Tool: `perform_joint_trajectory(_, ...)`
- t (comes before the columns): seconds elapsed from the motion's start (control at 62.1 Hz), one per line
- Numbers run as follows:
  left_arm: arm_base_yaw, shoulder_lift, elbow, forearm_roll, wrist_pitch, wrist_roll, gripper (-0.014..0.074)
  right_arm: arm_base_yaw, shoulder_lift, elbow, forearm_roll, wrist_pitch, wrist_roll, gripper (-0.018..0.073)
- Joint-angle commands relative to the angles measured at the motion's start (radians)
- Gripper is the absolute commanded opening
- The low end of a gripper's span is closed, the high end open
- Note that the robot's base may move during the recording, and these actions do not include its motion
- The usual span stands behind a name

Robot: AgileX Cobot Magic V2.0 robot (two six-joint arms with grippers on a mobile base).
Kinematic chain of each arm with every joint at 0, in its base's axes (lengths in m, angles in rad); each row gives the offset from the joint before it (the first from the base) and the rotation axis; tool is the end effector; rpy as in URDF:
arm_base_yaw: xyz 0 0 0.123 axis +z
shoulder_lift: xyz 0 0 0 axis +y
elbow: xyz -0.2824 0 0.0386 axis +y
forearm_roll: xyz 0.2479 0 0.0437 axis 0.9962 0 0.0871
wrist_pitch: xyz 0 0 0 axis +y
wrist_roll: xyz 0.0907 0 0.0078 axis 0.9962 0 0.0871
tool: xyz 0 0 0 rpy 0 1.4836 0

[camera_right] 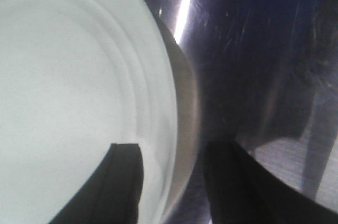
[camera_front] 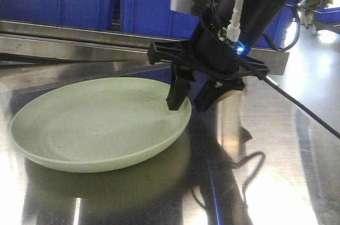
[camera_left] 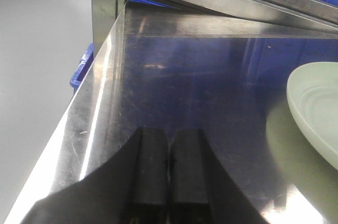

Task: Place green plate on second shelf with right arm
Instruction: 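Lower the open right gripper onto the rim of the green plate, then close the right gripper on the plate rim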

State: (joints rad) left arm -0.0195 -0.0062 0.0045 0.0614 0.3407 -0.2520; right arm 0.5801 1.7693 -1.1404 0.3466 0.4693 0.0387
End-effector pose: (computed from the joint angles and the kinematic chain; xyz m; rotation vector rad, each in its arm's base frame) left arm 0.0533 0.0008 0.1812 -0.1735 1.8157 -0.1323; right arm 0.3011 0.2141 0.2066 -0.3630 2.6116 0.5376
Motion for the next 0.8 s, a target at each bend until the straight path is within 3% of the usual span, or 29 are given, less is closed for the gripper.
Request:
perform_joint_trajectory(0.0, -0.006, -0.025, 0.032, -0.005, -0.069, -0.005, 0.0124, -0.001, -0.044, -0.034, 0.019, -0.04, 0.0, 0.0391)
perform_joint_trajectory(0.434, -0.006, -0.025, 0.032, -0.005, -0.069, -0.005, 0.0124, -0.001, -0.044, -0.034, 0.019, -0.049, 0.0, 0.0046)
perform_joint_trajectory(0.788, -0.006, -0.025, 0.032, -0.005, -0.069, -0.005, 0.0124, -0.001, -0.099, -0.034, 0.018, -0.078, 0.0, 0.0049)
